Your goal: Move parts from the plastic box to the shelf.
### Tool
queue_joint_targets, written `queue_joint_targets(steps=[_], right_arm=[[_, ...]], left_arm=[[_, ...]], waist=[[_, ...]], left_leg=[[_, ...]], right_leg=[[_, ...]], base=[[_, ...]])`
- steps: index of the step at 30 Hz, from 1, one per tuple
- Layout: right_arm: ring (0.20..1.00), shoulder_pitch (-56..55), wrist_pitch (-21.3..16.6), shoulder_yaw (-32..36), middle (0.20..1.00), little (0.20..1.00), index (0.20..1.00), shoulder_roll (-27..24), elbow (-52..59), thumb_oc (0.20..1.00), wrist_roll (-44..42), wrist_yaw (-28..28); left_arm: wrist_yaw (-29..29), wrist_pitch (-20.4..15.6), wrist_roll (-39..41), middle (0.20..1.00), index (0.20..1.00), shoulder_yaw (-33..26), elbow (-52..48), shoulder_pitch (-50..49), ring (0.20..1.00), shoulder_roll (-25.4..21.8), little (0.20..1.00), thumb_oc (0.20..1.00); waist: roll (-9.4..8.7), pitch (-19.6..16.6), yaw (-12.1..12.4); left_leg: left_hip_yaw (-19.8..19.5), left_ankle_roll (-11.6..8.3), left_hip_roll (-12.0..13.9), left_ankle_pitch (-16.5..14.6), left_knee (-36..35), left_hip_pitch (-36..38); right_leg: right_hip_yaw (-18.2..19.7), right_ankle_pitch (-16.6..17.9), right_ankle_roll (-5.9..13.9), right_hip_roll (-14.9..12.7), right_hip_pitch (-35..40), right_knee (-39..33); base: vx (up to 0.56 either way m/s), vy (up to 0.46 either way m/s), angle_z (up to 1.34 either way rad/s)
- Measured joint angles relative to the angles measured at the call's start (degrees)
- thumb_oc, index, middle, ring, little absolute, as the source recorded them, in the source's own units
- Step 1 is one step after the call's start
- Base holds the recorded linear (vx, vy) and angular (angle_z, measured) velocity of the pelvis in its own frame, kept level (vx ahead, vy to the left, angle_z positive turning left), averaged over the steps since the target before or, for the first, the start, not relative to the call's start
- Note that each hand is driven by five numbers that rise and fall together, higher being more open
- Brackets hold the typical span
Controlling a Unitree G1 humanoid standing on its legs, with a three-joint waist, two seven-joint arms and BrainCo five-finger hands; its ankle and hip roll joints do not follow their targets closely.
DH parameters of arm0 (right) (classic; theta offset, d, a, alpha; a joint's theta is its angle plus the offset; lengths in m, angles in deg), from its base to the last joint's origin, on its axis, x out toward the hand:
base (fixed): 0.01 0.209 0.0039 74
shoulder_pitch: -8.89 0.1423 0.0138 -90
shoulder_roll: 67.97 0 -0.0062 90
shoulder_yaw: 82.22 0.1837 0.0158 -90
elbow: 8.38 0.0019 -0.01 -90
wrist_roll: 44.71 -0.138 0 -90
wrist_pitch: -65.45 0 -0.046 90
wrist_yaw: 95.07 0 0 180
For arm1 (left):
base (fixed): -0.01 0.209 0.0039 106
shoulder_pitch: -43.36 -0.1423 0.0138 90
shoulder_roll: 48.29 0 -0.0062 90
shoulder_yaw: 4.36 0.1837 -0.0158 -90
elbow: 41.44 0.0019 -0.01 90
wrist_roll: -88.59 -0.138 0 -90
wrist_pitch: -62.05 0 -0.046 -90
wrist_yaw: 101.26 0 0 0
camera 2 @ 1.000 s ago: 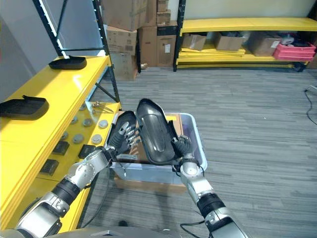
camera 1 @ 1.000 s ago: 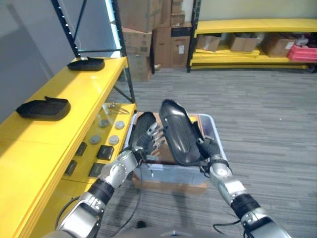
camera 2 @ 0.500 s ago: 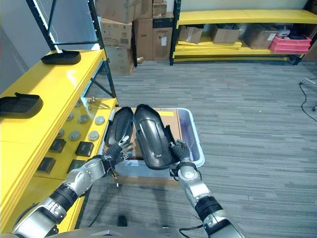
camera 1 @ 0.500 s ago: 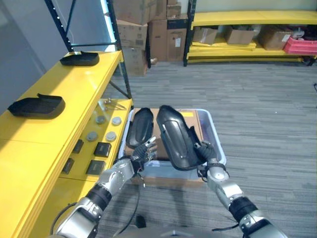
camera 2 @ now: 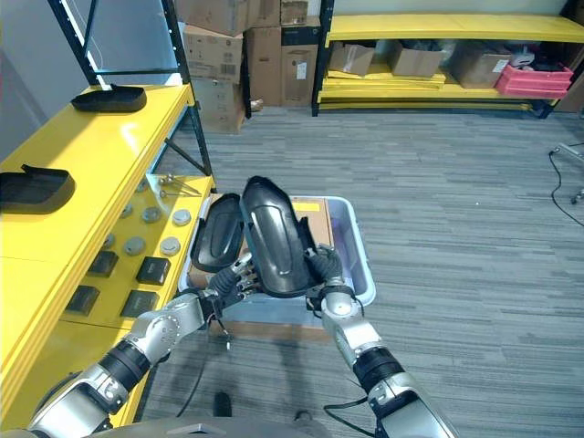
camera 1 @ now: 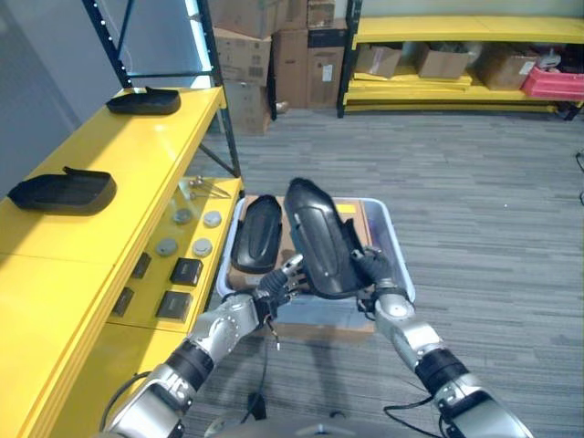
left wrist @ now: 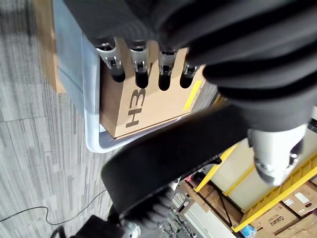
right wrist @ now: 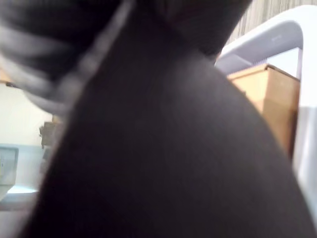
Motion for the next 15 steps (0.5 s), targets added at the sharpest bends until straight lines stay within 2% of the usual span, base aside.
queue_joint_targets(steps=[6,13,14,15], right_arm=[[0.200,0.0,1.3,-3.0,0.200,0.200,0.200,1.3,-0.1,0.200,0.1,-1.4],[0.200,0.1,2.3,-3.2,0.200,0.200,0.200,1.7,-0.4,0.200,1.1,-3.0],[0.200,0.2,2.5,-3.2,0.200,0.200,0.200,1.6,-0.4,0.200,1.1,-3.0],[0.200,0.2,2.7,-3.2,0.200,0.200,0.200,1.6,-0.3,0.200,1.1,-3.0]], left_arm=[[-1.2,-0.6,-0.2,1.000,1.000,-0.1,-0.2,0.0,1.000,-1.0,1.000,1.000],[-2.4,-1.1,-5.8,1.000,1.000,1.6,-0.5,0.0,1.000,-1.7,1.000,1.000],[-2.4,-1.1,-5.9,0.837,0.837,1.8,-0.9,0.0,0.837,-1.9,0.837,0.837],[-2.4,-1.1,-6.1,0.837,0.837,2.0,-1.6,0.0,0.837,-2.3,0.837,0.837]], waist=[[-0.09,-0.1,0.4],[-0.27,-0.4,0.6],[-0.27,-0.4,0.6],[-0.27,-0.4,0.6]], left_leg=[[0.0,0.08,-0.1,0.1,0.0,0.0],[0.0,0.13,-0.1,0.1,0.0,0.0],[0.0,0.13,-0.1,0.1,0.0,0.0],[0.0,0.14,-0.1,0.1,0.0,0.0]], right_leg=[[0.0,0.3,-0.35,0.0,0.1,0.0],[0.1,0.4,-0.21,-0.1,0.1,0.1],[0.1,0.4,-0.14,-0.1,0.0,0.1],[0.1,0.4,-0.12,-0.1,0.0,0.1]], base=[[0.00,0.000,0.00],[0.00,0.000,0.00],[0.00,0.000,0.00],[0.00,0.000,0.00]])
